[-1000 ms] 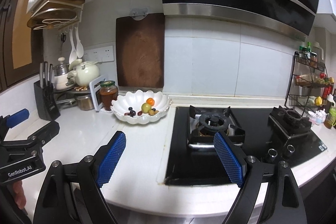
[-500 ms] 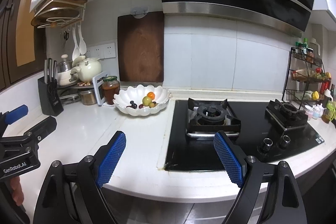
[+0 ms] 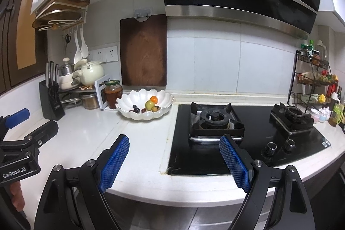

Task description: Organize fruits

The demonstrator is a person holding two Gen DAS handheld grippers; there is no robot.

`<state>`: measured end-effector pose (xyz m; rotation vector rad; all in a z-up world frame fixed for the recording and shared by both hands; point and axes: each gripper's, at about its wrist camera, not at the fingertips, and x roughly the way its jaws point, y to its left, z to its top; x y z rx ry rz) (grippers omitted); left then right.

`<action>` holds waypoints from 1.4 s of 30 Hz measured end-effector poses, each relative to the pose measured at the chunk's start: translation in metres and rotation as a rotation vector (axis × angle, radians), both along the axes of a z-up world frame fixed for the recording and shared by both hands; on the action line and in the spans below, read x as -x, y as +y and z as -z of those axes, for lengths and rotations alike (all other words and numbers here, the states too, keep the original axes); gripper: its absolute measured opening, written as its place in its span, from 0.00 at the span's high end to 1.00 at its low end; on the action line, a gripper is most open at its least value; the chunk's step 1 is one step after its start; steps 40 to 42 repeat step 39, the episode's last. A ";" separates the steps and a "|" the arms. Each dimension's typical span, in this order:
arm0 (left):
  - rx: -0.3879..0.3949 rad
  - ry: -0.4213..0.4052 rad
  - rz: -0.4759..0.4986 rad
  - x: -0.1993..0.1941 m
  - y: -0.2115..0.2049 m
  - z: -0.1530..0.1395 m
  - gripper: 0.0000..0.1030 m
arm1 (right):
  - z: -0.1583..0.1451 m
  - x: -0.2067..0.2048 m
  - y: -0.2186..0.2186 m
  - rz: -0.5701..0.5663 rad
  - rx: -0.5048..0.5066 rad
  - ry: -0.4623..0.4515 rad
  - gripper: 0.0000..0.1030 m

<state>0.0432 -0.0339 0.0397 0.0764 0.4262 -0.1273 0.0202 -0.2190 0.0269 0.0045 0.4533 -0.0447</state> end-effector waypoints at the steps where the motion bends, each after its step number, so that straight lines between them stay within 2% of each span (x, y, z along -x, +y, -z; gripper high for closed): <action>1: 0.000 0.000 0.001 0.000 0.000 0.000 0.00 | 0.000 0.000 0.000 0.000 -0.002 -0.001 0.16; 42: 0.001 -0.014 0.028 0.002 -0.003 -0.008 0.00 | -0.005 0.004 0.000 0.016 -0.007 -0.001 0.16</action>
